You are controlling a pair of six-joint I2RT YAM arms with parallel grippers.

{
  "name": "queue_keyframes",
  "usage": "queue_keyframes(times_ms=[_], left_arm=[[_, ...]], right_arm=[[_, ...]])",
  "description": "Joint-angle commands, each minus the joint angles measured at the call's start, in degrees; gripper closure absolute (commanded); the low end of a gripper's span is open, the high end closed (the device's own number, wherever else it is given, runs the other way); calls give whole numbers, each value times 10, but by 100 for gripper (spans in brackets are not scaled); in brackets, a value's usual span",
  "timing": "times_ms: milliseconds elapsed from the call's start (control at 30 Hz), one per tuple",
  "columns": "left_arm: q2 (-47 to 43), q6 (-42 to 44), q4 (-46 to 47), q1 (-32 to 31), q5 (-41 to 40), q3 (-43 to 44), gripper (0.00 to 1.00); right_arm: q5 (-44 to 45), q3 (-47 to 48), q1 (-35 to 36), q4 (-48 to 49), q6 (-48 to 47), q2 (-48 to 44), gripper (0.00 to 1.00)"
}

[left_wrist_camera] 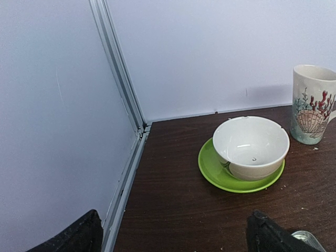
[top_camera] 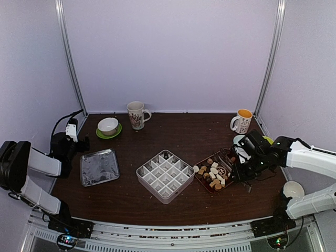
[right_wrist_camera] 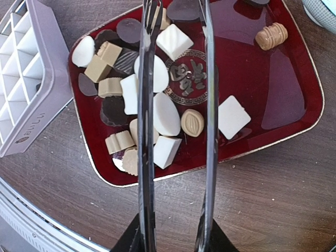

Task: Pack the chocolate

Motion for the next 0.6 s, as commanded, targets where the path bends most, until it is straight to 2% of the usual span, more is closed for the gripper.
queue_keyframes(times_ms=[0,567], left_arm=[[3,-2,33,5,0,-1,2],[3,-3,33,5,0,-1,2]], right_arm=[[18,8,-12,-4,-13,3,67],[-6,26,-24,13,-33,78,67]])
